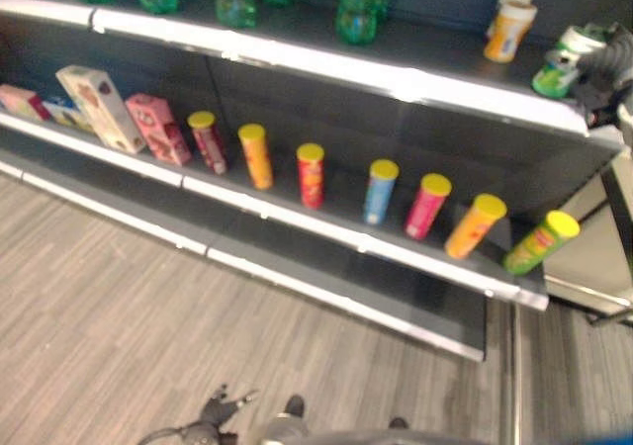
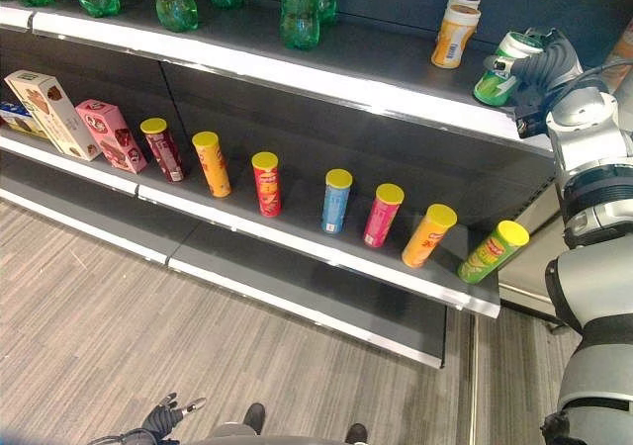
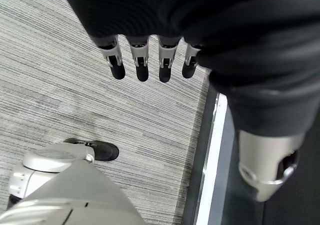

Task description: Put the goods on the table back onto the shelves and tidy them up.

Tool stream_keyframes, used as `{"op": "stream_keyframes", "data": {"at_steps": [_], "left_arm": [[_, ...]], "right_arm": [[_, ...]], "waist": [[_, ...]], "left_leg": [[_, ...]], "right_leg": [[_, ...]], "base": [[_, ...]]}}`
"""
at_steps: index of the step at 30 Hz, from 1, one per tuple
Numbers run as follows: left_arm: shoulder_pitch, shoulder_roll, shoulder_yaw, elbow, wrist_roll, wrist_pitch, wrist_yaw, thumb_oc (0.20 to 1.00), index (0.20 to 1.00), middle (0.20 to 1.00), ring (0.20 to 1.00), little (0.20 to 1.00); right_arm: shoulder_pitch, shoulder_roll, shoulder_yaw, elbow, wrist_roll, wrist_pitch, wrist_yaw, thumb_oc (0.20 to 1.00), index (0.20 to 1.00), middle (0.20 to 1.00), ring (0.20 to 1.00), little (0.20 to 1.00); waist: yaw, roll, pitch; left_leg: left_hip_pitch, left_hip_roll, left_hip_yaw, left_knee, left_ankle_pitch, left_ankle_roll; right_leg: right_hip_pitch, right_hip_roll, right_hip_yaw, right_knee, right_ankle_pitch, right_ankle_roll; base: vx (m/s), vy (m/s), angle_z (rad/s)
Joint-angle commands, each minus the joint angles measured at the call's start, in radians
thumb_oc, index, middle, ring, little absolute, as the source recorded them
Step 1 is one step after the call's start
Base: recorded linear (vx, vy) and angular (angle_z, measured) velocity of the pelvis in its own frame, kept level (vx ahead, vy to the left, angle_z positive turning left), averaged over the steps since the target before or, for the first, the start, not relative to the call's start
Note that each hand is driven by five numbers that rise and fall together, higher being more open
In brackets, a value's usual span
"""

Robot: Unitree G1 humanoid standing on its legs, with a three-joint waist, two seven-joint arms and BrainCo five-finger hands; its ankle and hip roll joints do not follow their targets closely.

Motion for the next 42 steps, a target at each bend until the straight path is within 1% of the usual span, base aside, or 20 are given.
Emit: {"op": "stream_keyframes", "data": {"at_steps": [1,5,9,11,12,14,18,21,22,26,36,42], "left_arm": [[-0.053,0.041,-0.019,0.025,-0.028,-0.015,0.019,1.000,1.000,1.000,1.000,1.000],[-0.056,0.039,-0.015,0.030,-0.029,-0.013,0.023,1.000,1.000,1.000,1.000,1.000],[-0.055,0.031,-0.011,0.036,-0.034,-0.010,0.033,1.000,1.000,1.000,1.000,1.000],[-0.054,0.023,-0.003,0.041,-0.037,-0.006,0.045,1.000,1.000,1.000,1.000,1.000],[-0.054,0.024,-0.004,0.041,-0.037,-0.006,0.045,1.000,1.000,1.000,1.000,1.000],[-0.052,0.009,0.008,0.058,-0.040,0.005,0.057,1.000,1.000,1.000,1.000,1.000],[-0.050,0.002,0.021,0.066,-0.046,0.012,0.067,1.000,1.000,1.000,1.000,1.000],[-0.048,-0.004,0.018,0.064,-0.050,0.014,0.067,1.000,1.000,1.000,1.000,1.000],[-0.048,-0.006,0.017,0.062,-0.052,0.015,0.066,1.000,1.000,1.000,1.000,1.000],[-0.047,-0.005,0.016,0.058,-0.053,0.017,0.065,1.000,1.000,1.000,1.000,1.000],[-0.043,-0.008,0.011,0.050,-0.057,0.015,0.064,1.000,1.000,1.000,1.000,1.000],[-0.045,-0.009,0.010,0.049,-0.062,0.015,0.068,1.000,1.000,1.000,1.000,1.000]], "right_arm": [[-0.181,-0.001,0.072,0.026,-0.010,-0.042,-0.047,1.000,1.000,1.000,1.000,1.000],[-0.184,0.000,0.062,0.028,-0.018,-0.043,-0.065,1.000,1.000,1.000,1.000,1.000],[-0.180,-0.010,0.023,0.011,-0.007,-0.054,-0.117,1.000,1.000,1.000,1.000,1.000],[-0.160,-0.017,-0.024,-0.036,0.002,-0.064,-0.172,1.000,1.000,1.000,1.000,1.000],[-0.156,-0.017,-0.027,-0.038,0.002,-0.063,-0.173,1.000,1.000,1.000,1.000,1.000],[-0.103,-0.001,-0.098,-0.134,0.017,-0.072,-0.224,1.000,1.000,1.000,1.000,1.000],[-0.062,0.028,-0.121,-0.200,0.011,-0.054,-0.229,1.000,1.000,1.000,1.000,1.000],[-0.041,0.050,-0.134,-0.214,0.043,-0.054,-0.226,1.000,1.000,1.000,1.000,1.000],[-0.017,0.069,-0.144,-0.236,0.078,-0.057,-0.213,1.000,1.000,1.000,1.000,1.000],[0.004,0.080,-0.142,-0.261,0.103,-0.056,-0.202,1.000,1.000,1.000,1.000,1.000],[0.015,0.099,-0.130,-0.255,0.118,-0.048,-0.185,1.000,1.000,1.000,1.000,1.000],[-0.007,0.140,-0.126,-0.211,0.117,-0.041,-0.189,1.000,1.000,1.000,1.000,1.000]], "waist": [[0.025,-0.074,0.027],[0.022,-0.074,0.027],[0.012,-0.072,0.026],[0.002,-0.068,0.025],[0.002,-0.069,0.025],[-0.014,-0.062,0.024],[-0.027,-0.060,0.021],[-0.034,-0.058,0.023],[-0.038,-0.057,0.024],[-0.042,-0.058,0.025],[-0.044,-0.057,0.029],[-0.040,-0.057,0.031]], "left_leg": [[0.010,0.007,0.014,0.000,-0.089,-0.035],[0.011,0.007,0.015,0.000,-0.090,-0.035],[0.013,0.007,0.018,0.000,-0.093,-0.034],[0.015,0.008,0.023,0.000,-0.095,-0.032],[0.015,0.008,0.023,0.000,-0.095,-0.032],[0.019,0.008,0.031,0.000,-0.099,-0.028],[0.026,0.009,0.044,0.000,-0.105,-0.026],[0.031,0.009,0.050,0.000,-0.107,-0.024],[0.034,0.009,0.051,0.000,-0.108,-0.023],[0.039,0.010,0.056,0.000,-0.109,-0.022],[0.040,0.006,0.065,0.000,-0.110,-0.021],[0.040,0.006,0.067,0.000,-0.110,-0.019]], "right_leg": [[0.058,-0.054,0.000,0.013,-0.086,0.055],[0.058,-0.054,0.001,0.013,-0.087,0.055],[0.057,-0.054,0.004,0.012,-0.087,0.055],[0.054,-0.055,0.009,0.013,-0.085,0.056],[0.054,-0.055,0.009,0.013,-0.085,0.056],[0.050,-0.055,0.020,0.015,-0.086,0.055],[0.044,-0.057,0.033,0.017,-0.082,0.055],[0.042,-0.058,0.040,0.018,-0.082,0.054],[0.042,-0.060,0.045,0.019,-0.081,0.054],[0.044,-0.062,0.049,0.020,-0.079,0.055],[0.041,-0.068,0.055,0.020,-0.075,0.056],[0.038,-0.069,0.057,0.022,-0.074,0.056]], "base": [[0.00,0.000,0.00],[0.00,0.000,0.00],[0.00,0.000,0.00],[0.00,0.000,0.00],[0.00,0.000,0.00],[0.00,0.028,-0.08],[-0.01,0.017,-0.12],[-0.01,0.020,-0.05],[-0.02,0.017,-0.13],[-0.01,0.010,-0.10],[0.00,0.000,0.00],[0.00,0.000,0.00]]}}
